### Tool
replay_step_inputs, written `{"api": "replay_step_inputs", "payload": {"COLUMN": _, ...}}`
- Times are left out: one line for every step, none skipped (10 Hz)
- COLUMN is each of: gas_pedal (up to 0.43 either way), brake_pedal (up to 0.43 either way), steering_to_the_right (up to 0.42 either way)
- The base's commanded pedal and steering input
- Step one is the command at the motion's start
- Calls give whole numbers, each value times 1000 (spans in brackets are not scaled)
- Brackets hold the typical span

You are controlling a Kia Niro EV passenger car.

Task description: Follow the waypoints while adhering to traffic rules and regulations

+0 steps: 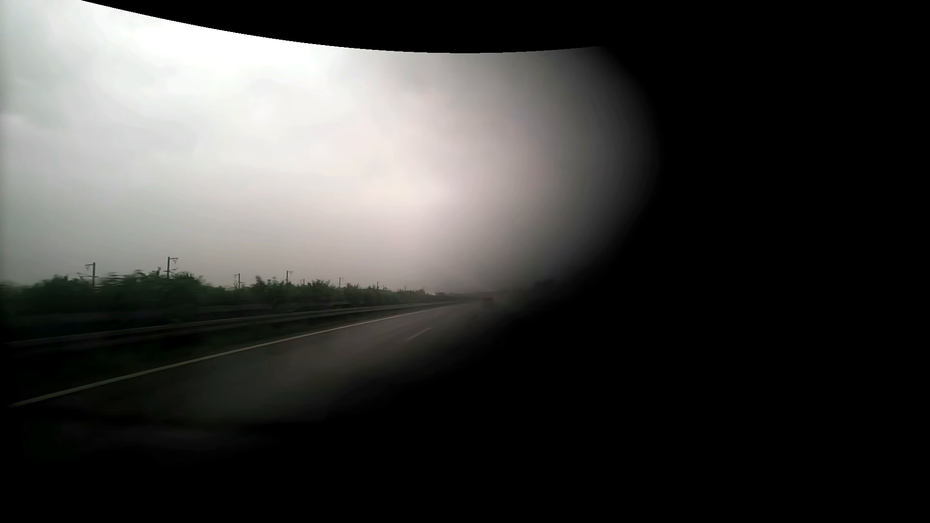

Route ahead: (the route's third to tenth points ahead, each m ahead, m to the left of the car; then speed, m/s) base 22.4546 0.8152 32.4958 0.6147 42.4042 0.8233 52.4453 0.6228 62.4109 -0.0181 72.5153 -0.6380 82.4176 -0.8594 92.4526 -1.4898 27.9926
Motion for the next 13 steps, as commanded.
{"api": "replay_step_inputs", "payload": {"gas_pedal": 248, "brake_pedal": 0, "steering_to_the_right": 3}}
{"api": "replay_step_inputs", "payload": {"gas_pedal": 248, "brake_pedal": 0, "steering_to_the_right": 2}}
{"api": "replay_step_inputs", "payload": {"gas_pedal": 260, "brake_pedal": 0, "steering_to_the_right": 3}}
{"api": "replay_step_inputs", "payload": {"gas_pedal": 260, "brake_pedal": 0, "steering_to_the_right": 2}}
{"api": "replay_step_inputs", "payload": {"gas_pedal": 260, "brake_pedal": 0, "steering_to_the_right": 2}}
{"api": "replay_step_inputs", "payload": {"gas_pedal": 280, "brake_pedal": 0, "steering_to_the_right": 2}}
{"api": "replay_step_inputs", "payload": {"gas_pedal": 280, "brake_pedal": 0, "steering_to_the_right": 2}}
{"api": "replay_step_inputs", "payload": {"gas_pedal": 280, "brake_pedal": 0, "steering_to_the_right": 2}}
{"api": "replay_step_inputs", "payload": {"gas_pedal": 287, "brake_pedal": 0, "steering_to_the_right": 3}}
{"api": "replay_step_inputs", "payload": {"gas_pedal": 299, "brake_pedal": 0, "steering_to_the_right": 2}}
{"api": "replay_step_inputs", "payload": {"gas_pedal": 299, "brake_pedal": 0, "steering_to_the_right": 2}}
{"api": "replay_step_inputs", "payload": {"gas_pedal": 299, "brake_pedal": 0, "steering_to_the_right": 1}}
{"api": "replay_step_inputs", "payload": {"gas_pedal": 299, "brake_pedal": 0, "steering_to_the_right": 1}}
